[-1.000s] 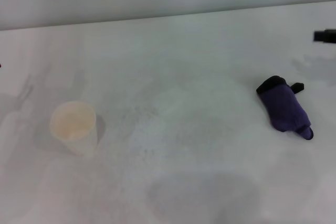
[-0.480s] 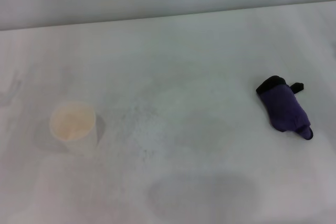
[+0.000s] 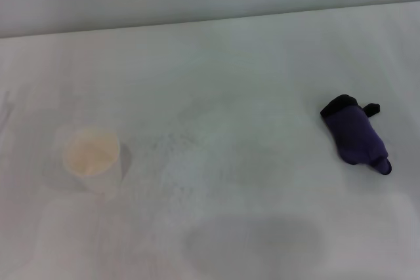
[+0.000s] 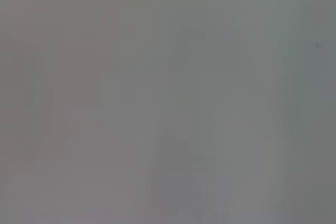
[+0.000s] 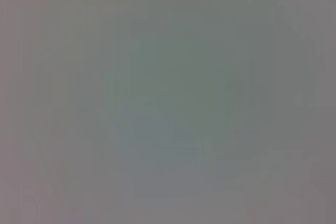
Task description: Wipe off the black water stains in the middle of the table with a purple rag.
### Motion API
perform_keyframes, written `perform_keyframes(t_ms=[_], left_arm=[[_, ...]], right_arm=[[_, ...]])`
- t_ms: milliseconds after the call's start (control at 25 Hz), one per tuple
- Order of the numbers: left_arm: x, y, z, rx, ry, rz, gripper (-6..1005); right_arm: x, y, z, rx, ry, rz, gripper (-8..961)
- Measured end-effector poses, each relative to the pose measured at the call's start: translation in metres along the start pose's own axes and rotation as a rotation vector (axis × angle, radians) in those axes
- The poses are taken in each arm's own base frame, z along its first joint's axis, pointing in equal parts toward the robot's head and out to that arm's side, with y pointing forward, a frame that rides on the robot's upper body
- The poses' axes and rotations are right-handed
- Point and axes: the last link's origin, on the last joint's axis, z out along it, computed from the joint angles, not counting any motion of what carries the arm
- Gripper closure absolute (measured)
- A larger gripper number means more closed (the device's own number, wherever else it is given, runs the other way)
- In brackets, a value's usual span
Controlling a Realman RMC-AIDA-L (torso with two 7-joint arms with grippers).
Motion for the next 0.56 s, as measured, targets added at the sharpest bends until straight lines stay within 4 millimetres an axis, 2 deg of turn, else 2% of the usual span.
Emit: perform_keyframes(t_ms=[280,560], left_arm=[[-0.003,-0.006,-0.003,0.054,-0.002,-0.034,107],[-0.004,-0.006,-0.006,0.054,0.0,-0.037,107]], right_arm=[[0.009,-0.002,-0.011,0.032,0.04,0.016,473],[0.016,-0.004,-0.01,0.047,0.091,-0.017,467]])
